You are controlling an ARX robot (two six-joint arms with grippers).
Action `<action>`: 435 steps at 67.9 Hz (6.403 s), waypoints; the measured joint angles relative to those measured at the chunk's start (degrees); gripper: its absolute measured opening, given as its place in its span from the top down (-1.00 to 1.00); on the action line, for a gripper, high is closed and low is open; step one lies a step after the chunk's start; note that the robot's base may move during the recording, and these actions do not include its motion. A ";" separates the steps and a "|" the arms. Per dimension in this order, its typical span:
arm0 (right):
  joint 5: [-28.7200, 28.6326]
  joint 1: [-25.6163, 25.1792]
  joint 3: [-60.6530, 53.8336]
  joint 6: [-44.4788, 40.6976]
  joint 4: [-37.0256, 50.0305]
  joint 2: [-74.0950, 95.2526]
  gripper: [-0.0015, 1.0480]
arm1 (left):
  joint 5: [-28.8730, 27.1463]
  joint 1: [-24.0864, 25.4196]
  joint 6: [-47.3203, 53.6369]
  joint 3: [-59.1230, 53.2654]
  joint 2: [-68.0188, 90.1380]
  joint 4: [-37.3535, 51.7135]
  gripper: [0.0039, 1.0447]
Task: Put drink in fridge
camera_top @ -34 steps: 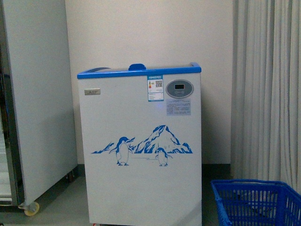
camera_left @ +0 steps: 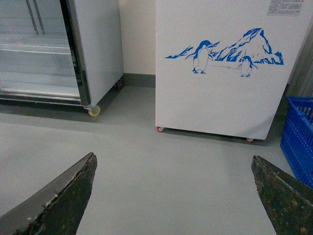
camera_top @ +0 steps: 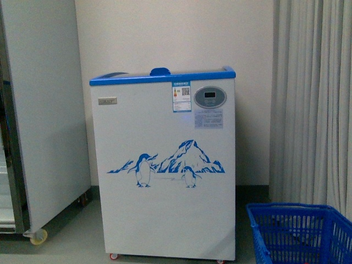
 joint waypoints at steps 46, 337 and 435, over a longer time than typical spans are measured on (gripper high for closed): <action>0.02 0.00 0.00 -0.02 0.00 0.00 -0.85 | 0.00 0.00 0.00 0.00 0.00 0.00 -0.85; 12.68 9.81 37.92 8.59 -7.87 25.97 0.20 | -0.02 0.00 0.00 0.00 0.07 0.00 -0.85; 22.27 16.39 34.18 8.26 -6.43 24.90 0.21 | -1.49 0.28 -6.27 2.25 3.58 -5.81 -0.85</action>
